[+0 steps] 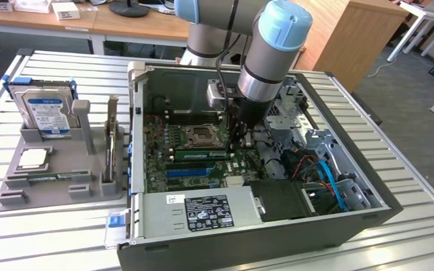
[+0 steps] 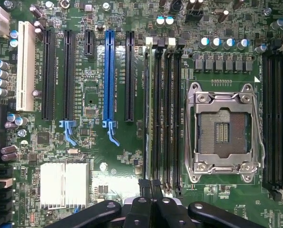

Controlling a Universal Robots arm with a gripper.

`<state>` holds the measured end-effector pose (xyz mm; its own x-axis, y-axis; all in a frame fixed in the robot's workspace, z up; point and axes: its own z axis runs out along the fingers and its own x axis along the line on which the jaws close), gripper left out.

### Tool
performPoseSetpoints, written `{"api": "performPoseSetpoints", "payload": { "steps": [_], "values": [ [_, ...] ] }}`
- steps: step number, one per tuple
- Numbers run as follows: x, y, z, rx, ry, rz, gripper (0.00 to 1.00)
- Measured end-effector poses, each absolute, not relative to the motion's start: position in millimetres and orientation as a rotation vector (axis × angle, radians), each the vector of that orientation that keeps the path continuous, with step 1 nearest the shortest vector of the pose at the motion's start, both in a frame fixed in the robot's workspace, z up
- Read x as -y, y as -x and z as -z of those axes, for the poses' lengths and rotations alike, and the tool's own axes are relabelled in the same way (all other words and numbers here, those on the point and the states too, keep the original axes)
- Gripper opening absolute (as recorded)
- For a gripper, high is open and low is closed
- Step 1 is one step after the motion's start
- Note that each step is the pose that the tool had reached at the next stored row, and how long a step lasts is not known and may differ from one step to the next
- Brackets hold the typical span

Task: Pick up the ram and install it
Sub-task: 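Press down the ram until it locks into place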

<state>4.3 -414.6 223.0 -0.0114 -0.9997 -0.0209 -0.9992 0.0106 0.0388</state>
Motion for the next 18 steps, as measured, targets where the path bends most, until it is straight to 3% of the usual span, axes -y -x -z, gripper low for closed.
{"api": "performPoseSetpoints", "payload": {
  "steps": [12, 18],
  "values": [
    [414, -4, -222, 2.225, -2.2, 0.066, 0.11],
    [414, -5, -240, 2.224, -2.2, 0.068, 0.11]
  ]
}}
